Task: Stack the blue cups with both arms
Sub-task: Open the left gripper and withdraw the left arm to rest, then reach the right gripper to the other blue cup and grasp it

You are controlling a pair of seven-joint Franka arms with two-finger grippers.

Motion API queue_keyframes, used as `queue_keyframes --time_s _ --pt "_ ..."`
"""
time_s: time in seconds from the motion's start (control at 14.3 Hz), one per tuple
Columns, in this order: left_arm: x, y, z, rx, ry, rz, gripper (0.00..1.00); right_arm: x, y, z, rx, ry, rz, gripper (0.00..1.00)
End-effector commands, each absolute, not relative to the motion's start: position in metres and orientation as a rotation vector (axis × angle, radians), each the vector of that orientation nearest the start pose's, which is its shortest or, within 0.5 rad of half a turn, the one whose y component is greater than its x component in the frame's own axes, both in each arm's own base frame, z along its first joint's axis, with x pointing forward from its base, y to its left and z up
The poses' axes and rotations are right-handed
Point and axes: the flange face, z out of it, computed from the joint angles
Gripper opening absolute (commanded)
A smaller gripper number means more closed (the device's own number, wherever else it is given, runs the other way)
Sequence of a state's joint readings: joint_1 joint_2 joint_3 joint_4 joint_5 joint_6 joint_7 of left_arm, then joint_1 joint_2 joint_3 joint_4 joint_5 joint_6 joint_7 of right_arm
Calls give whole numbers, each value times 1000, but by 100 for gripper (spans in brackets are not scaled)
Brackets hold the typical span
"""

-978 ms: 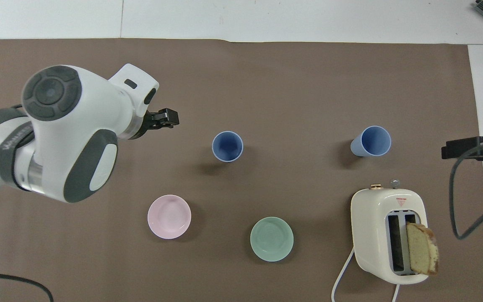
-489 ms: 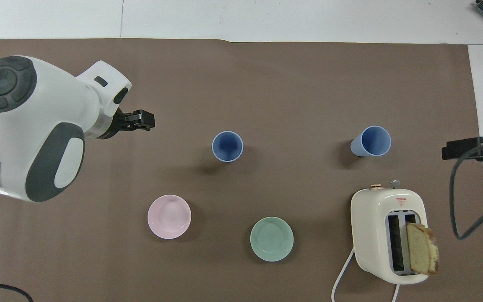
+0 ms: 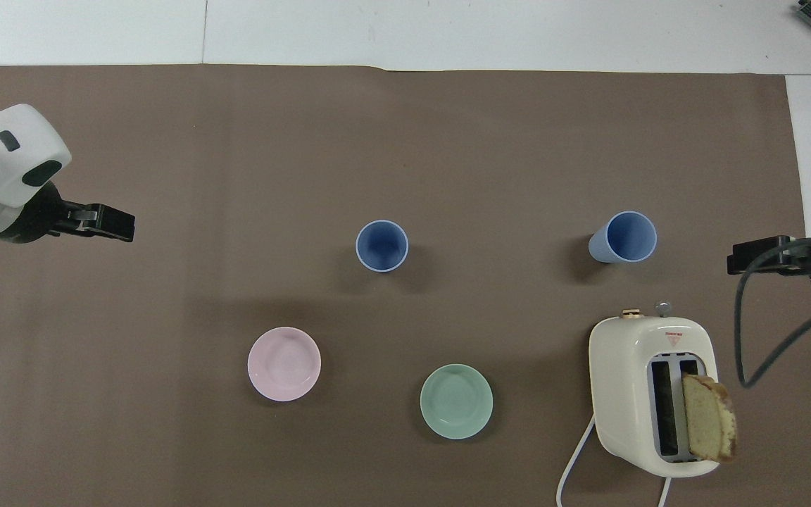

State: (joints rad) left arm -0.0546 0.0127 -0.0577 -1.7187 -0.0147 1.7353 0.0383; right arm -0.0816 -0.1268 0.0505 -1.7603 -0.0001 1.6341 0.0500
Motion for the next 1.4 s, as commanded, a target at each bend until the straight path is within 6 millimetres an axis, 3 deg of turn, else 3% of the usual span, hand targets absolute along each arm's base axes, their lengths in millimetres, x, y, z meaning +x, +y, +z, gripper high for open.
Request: queue_keyframes --time_s 0.0,0.28,0.56,0.77,0.91,1.33 --pt "557 -62 604 -3141 234 3 100 520 -35 559 -3141 191 65 100" --pt "548 -50 639 -3140 206 41 100 539 -45 502 -3132 217 104 100" --pt "532 -45 653 -3141 201 37 100 561 -44 447 -3127 207 139 100" --pt "527 -48 649 -3138 203 53 100 568 -42 430 -3129 197 84 100" --pt "528 -48 655 -3140 199 41 100 573 -40 406 -3125 197 134 100" --pt "517 -44 674 -3150 187 18 100 583 -37 378 -3124 198 91 100"
